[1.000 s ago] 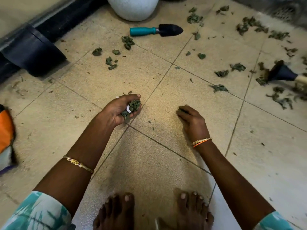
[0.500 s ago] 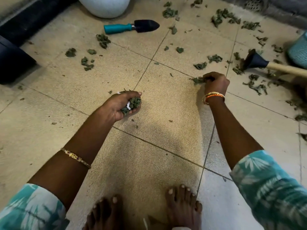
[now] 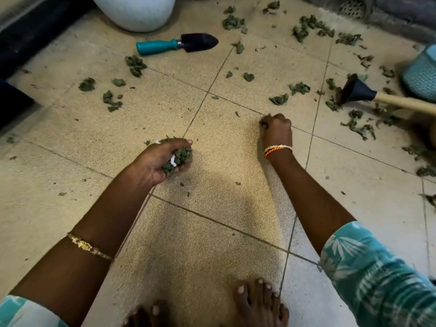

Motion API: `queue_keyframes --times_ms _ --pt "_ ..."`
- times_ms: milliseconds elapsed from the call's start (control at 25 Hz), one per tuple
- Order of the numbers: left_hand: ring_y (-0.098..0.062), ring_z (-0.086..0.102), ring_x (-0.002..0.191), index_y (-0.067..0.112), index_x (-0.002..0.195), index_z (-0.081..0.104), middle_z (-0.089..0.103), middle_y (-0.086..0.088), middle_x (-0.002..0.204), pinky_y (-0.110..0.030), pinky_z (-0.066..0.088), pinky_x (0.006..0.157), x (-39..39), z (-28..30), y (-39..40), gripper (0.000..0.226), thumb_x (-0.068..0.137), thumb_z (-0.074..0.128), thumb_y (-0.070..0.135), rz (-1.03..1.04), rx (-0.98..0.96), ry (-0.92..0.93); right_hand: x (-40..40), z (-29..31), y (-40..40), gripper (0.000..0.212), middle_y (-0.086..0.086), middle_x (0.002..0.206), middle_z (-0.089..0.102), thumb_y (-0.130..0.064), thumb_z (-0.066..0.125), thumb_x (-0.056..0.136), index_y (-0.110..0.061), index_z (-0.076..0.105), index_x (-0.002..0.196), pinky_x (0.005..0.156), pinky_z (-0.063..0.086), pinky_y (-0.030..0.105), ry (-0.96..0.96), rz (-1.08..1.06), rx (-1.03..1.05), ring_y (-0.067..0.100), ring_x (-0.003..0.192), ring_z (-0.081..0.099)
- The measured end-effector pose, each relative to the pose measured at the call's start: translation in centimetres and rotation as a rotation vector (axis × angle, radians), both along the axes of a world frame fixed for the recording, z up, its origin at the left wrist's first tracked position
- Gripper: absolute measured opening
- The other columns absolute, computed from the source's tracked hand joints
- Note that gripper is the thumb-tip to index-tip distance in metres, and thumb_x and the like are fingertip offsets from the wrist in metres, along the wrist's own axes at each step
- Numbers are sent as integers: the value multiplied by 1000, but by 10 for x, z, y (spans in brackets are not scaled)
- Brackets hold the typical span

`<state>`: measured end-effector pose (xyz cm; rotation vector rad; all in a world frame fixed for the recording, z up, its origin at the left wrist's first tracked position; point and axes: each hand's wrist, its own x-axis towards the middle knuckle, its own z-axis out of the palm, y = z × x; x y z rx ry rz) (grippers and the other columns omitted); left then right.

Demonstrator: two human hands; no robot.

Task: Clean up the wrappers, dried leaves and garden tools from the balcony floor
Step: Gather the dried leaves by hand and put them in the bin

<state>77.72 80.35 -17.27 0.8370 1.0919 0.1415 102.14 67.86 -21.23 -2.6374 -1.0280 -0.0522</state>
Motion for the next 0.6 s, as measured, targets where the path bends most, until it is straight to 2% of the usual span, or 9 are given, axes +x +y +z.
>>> queue_keyframes --times_ms 80,160,240,320,360,440,520,600 --pt "-15 65 69 12 90 63 66 -7 87 -22 56 55 5 -1 0 13 82 71 17 -4 -21 5 0 0 -1 29 23 104 63 4 49 88 -3 69 108 78 46 33 -9 -20 74 36 98 57" --pt "-17 63 72 12 87 65 65 -7 87 -23 55 55 12 6 -6 9 82 71 14 -7 -44 20 -3 6 -8 24 20 100 69 4 55 84 -2 71 101 81 46 27 107 -68 191 29 94 63" --pt "-17 62 71 13 82 66 65 -7 82 -24 54 59 14 24 -14 4 83 69 12 -14 -59 48 -7 23 -16 17 11 88 72 3 63 80 -1 73 94 75 45 13 382 -264 374 13 80 65" --pt "-17 62 69 13 78 66 66 -7 79 -24 52 61 9 52 -21 7 84 68 10 -27 -70 89 -10 47 -25 16 -4 69 71 5 67 78 3 72 93 66 48 10 717 -461 584 1 64 62" --pt "-17 64 66 13 77 66 67 -7 77 -24 52 60 4 75 -22 8 84 68 9 -22 -92 101 -14 66 -30 16 -10 62 69 8 67 77 7 70 93 65 51 13 844 -518 672 2 60 62" --pt "-14 67 58 12 74 68 70 -4 68 -21 55 54 -4 122 -26 14 86 66 6 23 -155 98 -24 113 -40 12 -9 56 68 12 66 77 9 68 88 67 56 20 1026 -600 776 9 58 64" --pt "-12 67 52 12 70 69 69 -2 61 -19 54 50 -8 167 -30 21 88 63 3 47 -188 105 -38 164 -47 12 -4 59 69 12 62 80 3 67 87 69 56 20 1202 -673 831 10 60 66" --pt "-11 66 51 10 75 66 69 -2 59 -19 53 48 -12 220 -34 16 89 61 3 44 -210 99 -59 227 -56 15 3 66 71 12 57 83 -1 65 86 67 57 19 1422 -717 868 12 65 68"
